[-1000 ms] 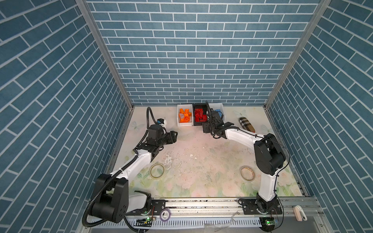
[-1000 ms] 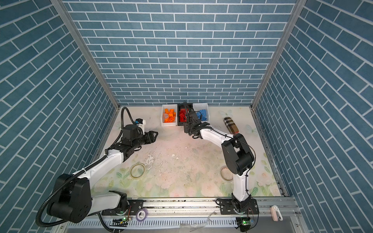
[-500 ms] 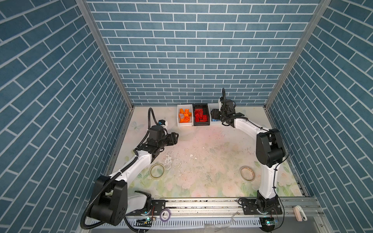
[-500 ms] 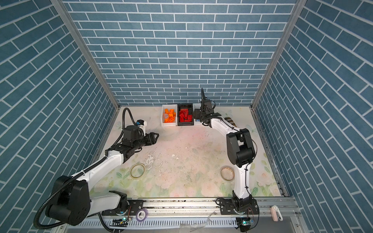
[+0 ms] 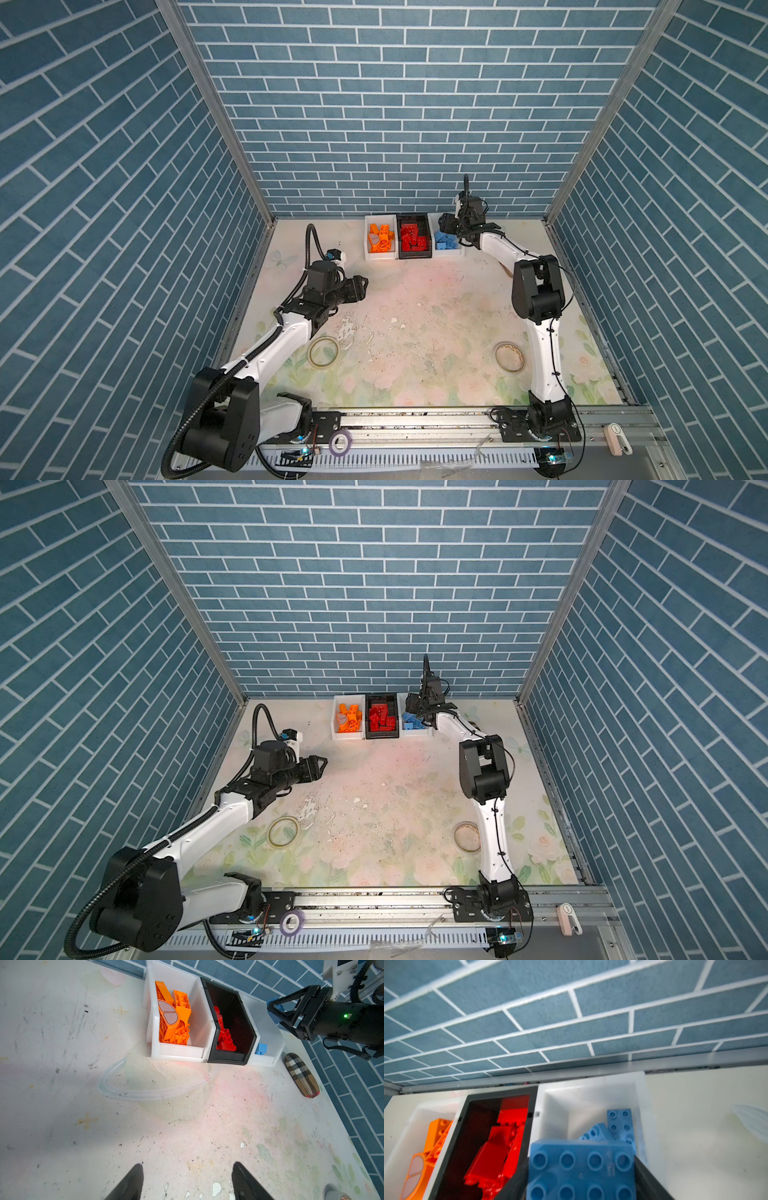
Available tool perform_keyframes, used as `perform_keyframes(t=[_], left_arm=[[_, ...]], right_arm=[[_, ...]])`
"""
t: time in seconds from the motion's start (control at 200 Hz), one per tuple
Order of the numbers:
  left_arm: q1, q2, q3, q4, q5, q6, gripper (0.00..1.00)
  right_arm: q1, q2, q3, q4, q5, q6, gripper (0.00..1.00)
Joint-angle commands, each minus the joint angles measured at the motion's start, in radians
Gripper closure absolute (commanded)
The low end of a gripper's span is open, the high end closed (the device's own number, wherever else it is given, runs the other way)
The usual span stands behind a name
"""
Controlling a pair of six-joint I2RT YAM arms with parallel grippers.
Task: Sort the legos into containers by color
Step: Place the lego in the container.
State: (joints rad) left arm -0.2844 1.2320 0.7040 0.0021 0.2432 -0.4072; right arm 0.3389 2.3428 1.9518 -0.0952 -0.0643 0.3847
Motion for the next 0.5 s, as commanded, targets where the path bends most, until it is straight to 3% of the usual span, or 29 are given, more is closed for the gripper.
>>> perform_keyframes(t=[0.0,0.195,0.495], left_arm=[[-0.006,-0.022,-0.018,-0.015,-0.012,0.001,0.3],[-0.01,-0.019,-0.017,-0.016,-0.011,-0.005,0.3],[-0.012,-0.031,-0.012,-0.036,-0.032,0.011,0.25]], right_arm=[[-0.008,0.048,0.062,-0.026,0.004,-0.003,0.41],[-0.014,0.11,0.184,-0.085,0.011,-0.018,0.27],[-0.013,0.003,0.114,-0.062,0.001,-0.064,0.2]])
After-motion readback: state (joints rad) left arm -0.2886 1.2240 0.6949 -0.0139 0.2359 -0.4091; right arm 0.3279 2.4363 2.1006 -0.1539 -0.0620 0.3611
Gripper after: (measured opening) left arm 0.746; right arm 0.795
